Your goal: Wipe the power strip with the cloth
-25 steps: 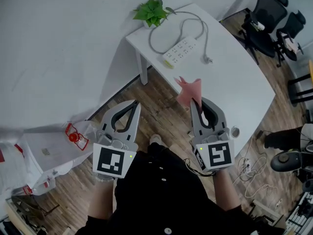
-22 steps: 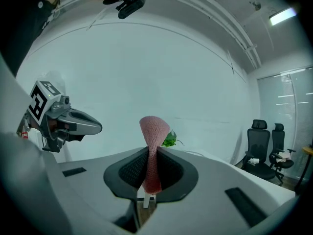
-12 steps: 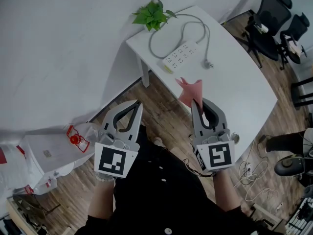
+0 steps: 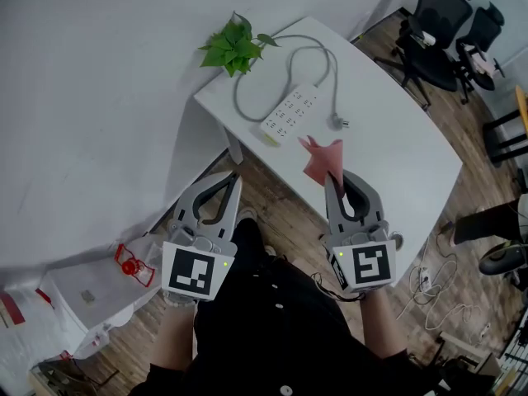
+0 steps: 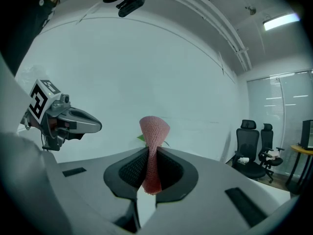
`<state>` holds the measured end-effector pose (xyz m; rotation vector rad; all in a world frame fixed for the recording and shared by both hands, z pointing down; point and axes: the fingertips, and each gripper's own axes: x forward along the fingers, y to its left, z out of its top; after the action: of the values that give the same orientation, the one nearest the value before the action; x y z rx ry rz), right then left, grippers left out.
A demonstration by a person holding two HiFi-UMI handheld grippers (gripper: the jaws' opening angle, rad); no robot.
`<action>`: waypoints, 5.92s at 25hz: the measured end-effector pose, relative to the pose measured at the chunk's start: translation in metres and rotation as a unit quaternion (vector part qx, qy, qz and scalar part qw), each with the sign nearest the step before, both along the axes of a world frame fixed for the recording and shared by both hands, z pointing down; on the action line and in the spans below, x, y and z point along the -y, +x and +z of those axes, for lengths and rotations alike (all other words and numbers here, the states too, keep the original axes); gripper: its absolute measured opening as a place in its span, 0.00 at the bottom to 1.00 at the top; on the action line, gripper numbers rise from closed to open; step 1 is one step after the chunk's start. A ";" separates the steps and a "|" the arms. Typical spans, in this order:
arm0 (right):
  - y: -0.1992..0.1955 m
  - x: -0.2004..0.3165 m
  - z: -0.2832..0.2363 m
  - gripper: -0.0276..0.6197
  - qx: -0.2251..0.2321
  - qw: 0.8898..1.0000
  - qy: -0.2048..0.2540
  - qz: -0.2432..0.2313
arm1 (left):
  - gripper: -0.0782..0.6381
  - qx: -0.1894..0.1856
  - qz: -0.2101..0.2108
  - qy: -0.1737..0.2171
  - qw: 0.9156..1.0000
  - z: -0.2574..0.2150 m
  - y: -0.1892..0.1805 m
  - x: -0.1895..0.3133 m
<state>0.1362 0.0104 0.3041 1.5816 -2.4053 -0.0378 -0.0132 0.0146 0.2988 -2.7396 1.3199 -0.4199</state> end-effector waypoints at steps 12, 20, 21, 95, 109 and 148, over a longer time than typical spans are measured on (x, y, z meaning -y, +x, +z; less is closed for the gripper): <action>0.010 0.069 -0.002 0.13 -0.010 0.998 -0.007 0.063 | 0.13 -0.008 0.060 -0.011 0.998 0.004 0.009 0.087; 0.008 0.113 0.000 0.13 -0.018 0.995 -0.010 0.098 | 0.13 -0.008 0.096 -0.012 0.995 0.010 0.010 0.141; 0.007 0.120 0.002 0.13 -0.020 0.995 -0.011 0.102 | 0.13 -0.007 0.100 -0.012 0.995 0.012 0.009 0.149; 0.108 0.280 0.189 0.13 -0.173 0.956 -0.214 0.097 | 0.13 0.008 -0.031 -0.048 0.998 0.034 -0.011 0.194; 0.068 0.274 0.207 0.13 -0.187 0.952 -0.241 0.033 | 0.13 0.005 -0.024 -0.056 0.998 0.039 -0.011 0.198; -0.083 0.155 0.220 0.13 -0.133 0.920 -0.283 -0.234 | 0.13 -0.007 -0.007 -0.058 0.998 0.040 -0.007 0.199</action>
<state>0.0533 -0.1442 0.5244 0.6849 -2.2350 0.3047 -0.0199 -0.1849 0.3388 -2.8336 1.3593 -0.4955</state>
